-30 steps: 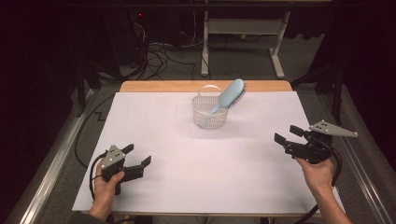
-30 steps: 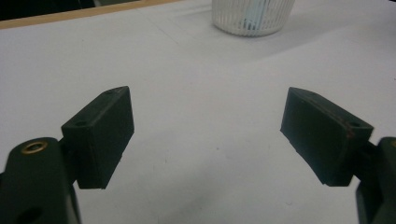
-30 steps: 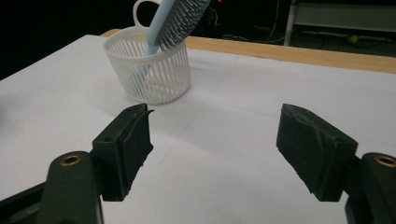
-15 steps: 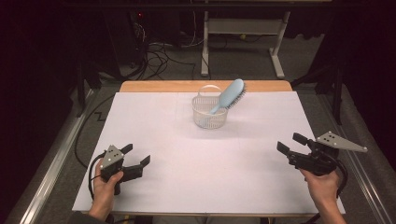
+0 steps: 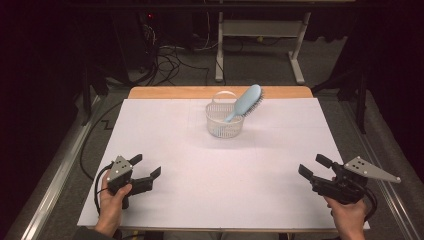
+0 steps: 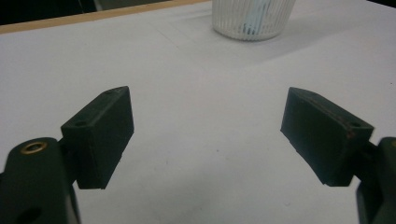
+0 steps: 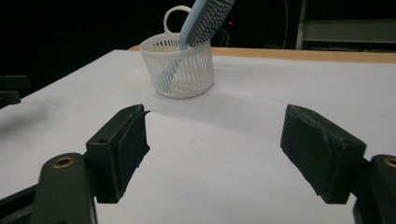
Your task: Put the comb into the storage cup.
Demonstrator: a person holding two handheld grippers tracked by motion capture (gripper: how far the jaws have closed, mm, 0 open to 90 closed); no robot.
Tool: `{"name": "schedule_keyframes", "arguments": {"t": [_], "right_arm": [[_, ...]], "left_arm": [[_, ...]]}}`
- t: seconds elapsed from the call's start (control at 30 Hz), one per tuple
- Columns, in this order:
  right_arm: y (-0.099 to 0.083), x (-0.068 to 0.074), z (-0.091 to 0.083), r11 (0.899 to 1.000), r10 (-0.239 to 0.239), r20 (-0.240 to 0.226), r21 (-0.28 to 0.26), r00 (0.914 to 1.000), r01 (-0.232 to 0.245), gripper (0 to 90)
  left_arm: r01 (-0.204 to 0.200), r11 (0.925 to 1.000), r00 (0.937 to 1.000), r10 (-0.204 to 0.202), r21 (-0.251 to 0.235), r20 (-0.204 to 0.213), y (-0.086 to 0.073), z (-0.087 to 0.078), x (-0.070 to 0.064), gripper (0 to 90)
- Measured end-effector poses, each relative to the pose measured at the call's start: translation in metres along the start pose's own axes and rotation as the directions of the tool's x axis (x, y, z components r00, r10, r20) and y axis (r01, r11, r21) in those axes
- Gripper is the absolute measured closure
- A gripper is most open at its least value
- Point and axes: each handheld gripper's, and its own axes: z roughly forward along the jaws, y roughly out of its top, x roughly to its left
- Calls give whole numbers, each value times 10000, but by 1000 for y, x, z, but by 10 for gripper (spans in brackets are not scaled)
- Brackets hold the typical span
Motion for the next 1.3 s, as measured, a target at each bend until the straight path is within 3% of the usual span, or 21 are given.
{"name": "schedule_keyframes", "arguments": {"t": [0.37, 1.3], "right_arm": [[-14, 1, -3, 9998, 194, -12, -48, 9998, -194, 256], [-42, -13, 12, 9970, 280, 521, 705, 9983, -316, 254]], "left_arm": [[-39, 9999, 10000, 38, -115, -10, 1, -3, -2, 180], [16, 9998, 10000, -17, -208, -61, 0, -4, 0, 180]]}}
